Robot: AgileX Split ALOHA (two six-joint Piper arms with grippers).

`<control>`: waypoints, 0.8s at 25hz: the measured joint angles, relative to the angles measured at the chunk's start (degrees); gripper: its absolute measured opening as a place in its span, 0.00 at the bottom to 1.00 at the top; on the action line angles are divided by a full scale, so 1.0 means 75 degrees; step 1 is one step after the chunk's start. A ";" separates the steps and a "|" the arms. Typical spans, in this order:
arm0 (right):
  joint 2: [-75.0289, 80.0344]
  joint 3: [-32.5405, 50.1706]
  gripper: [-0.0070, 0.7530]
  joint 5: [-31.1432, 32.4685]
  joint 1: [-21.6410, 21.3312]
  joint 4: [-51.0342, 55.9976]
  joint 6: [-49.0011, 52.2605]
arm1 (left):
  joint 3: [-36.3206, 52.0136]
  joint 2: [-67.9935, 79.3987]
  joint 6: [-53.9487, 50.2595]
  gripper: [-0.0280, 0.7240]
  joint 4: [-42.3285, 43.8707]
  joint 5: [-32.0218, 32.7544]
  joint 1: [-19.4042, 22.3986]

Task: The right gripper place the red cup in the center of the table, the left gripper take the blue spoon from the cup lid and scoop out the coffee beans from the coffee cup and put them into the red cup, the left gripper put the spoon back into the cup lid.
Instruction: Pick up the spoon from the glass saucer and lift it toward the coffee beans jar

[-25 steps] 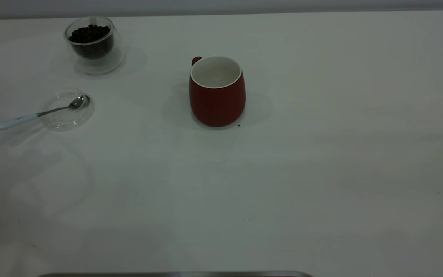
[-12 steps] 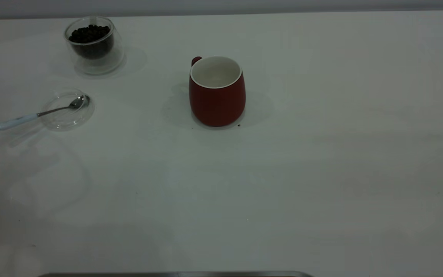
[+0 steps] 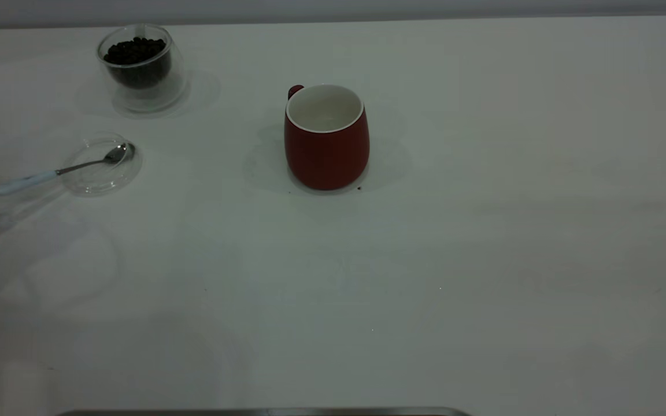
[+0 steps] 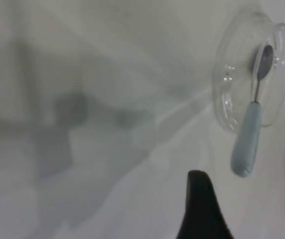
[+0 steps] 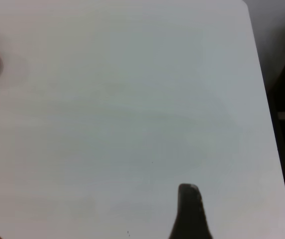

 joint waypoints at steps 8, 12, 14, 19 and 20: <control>0.0000 0.0000 0.79 0.0000 0.0000 0.0000 0.0000 | 0.0000 0.0023 0.0237 0.76 -0.0471 -0.0148 -0.0548; 0.0000 0.0000 0.79 0.0000 0.0000 0.0000 0.0000 | 0.0000 0.0066 0.0253 0.76 -0.0546 -0.0274 -0.0707; 0.0000 0.0000 0.79 0.0000 0.0000 0.0000 0.0000 | 0.0000 0.0157 0.0259 0.76 -0.0659 -0.0281 -0.0762; 0.0000 0.0000 0.79 0.0000 0.0000 0.0000 0.0000 | 0.0000 0.0389 0.0318 0.76 -0.0935 -0.0290 -0.0771; 0.0000 0.0000 0.79 0.0000 0.0000 0.0000 0.0000 | 0.0000 0.0406 0.0354 0.76 -0.0954 -0.0290 -0.0771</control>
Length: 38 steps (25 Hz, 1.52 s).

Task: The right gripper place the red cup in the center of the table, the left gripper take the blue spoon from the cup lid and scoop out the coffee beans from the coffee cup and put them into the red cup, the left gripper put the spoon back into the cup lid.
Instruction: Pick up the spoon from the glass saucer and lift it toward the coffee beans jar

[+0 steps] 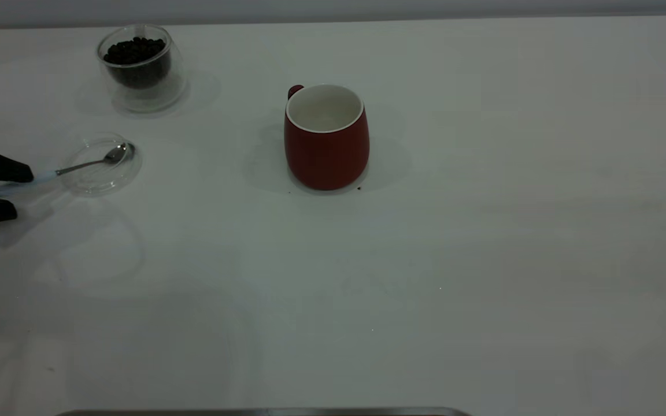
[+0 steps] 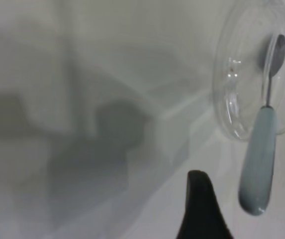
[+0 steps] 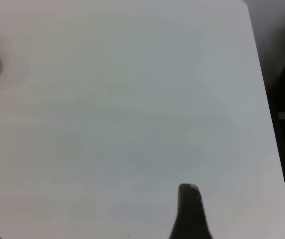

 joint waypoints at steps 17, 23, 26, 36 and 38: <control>0.0000 0.0000 0.79 0.0000 0.0000 0.0000 0.0000 | 0.0000 0.0000 0.0608 0.75 -0.0731 0.0065 0.0000; 0.0000 0.0000 0.79 0.0000 0.0000 0.0000 0.0000 | 0.0000 0.0000 0.0608 0.64 -0.0702 0.0096 0.0000; 0.0000 0.0000 0.79 0.0000 0.0000 0.0000 0.0000 | 0.0000 0.0000 0.0608 0.61 -0.0581 0.0134 0.0000; 0.0000 0.0000 0.79 0.0000 0.0000 0.0000 0.0000 | 0.0000 0.0000 0.0608 0.60 -0.0420 0.0134 0.0000; 0.0000 0.0000 0.79 0.0000 0.0000 0.0000 0.0000 | 0.0000 0.0000 0.0593 0.60 -0.0420 0.0079 0.0000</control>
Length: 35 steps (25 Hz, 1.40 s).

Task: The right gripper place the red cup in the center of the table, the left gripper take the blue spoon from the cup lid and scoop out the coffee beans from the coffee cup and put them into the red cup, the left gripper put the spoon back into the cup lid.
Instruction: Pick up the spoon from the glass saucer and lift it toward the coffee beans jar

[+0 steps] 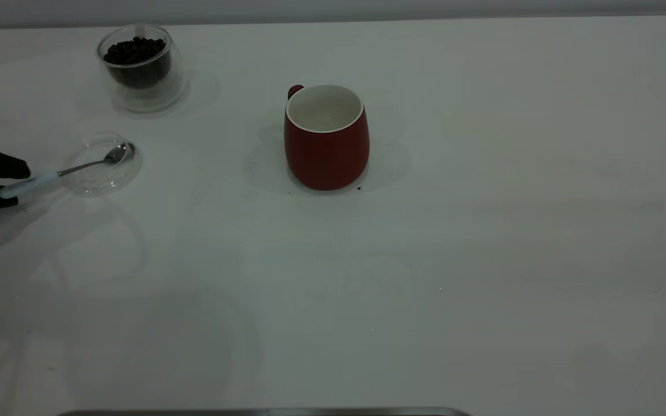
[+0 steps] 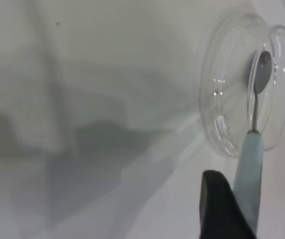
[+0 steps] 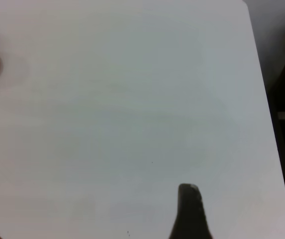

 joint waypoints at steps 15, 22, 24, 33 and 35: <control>0.0000 0.0000 0.79 0.0000 0.0000 0.0000 0.0000 | 0.0000 0.0000 -0.0124 0.68 0.0000 0.0001 0.0000; 0.0000 0.0000 0.79 0.0000 0.0000 0.0000 0.0000 | 0.0000 0.0136 -0.0343 0.67 0.0059 0.0075 0.0000; 0.0000 0.0000 0.79 0.0000 0.0000 0.0000 0.0000 | 0.0000 0.0184 -0.0387 0.67 0.0137 0.0106 0.0000; 0.0000 0.0000 0.79 0.0000 0.0000 0.0006 0.0000 | 0.0000 0.0236 -0.0147 0.66 -0.0080 0.0098 0.0000; 0.0000 0.0000 0.79 0.0000 0.0000 0.0006 0.0000 | 0.0000 0.0236 -0.0109 0.64 -0.0133 0.0098 0.0000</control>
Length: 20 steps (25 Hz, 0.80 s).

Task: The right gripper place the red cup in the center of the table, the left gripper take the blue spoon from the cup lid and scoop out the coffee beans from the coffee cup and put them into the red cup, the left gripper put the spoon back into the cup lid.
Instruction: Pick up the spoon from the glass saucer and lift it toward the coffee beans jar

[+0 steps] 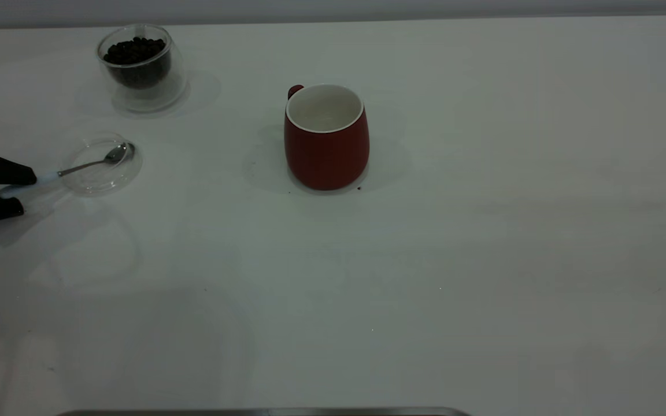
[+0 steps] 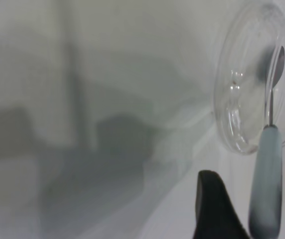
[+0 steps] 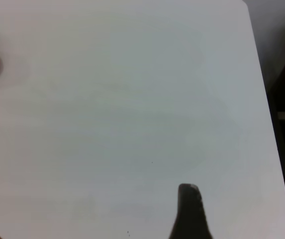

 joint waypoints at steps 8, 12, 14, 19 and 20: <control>0.0000 0.0000 0.79 0.0000 0.0000 0.0000 0.0000 | 0.0000 0.0000 0.0094 0.55 -0.0018 0.0000 0.0000; 0.0000 0.0000 0.79 0.0000 0.0000 0.0000 0.0000 | 0.0000 0.0000 0.0103 0.43 -0.0031 0.0000 0.0000; 0.0000 0.0000 0.79 0.0000 0.0000 0.0000 0.0000 | 0.0000 0.0000 0.0103 0.35 -0.0040 0.0000 0.0000; 0.0000 0.0000 0.79 0.0000 0.0000 0.0000 0.0000 | 0.0000 0.0000 0.0126 0.26 -0.0059 0.0234 0.0000; 0.0000 0.0000 0.79 0.0000 0.0000 0.0000 0.0000 | 0.0000 0.0000 0.0125 0.26 -0.0065 0.0243 0.0000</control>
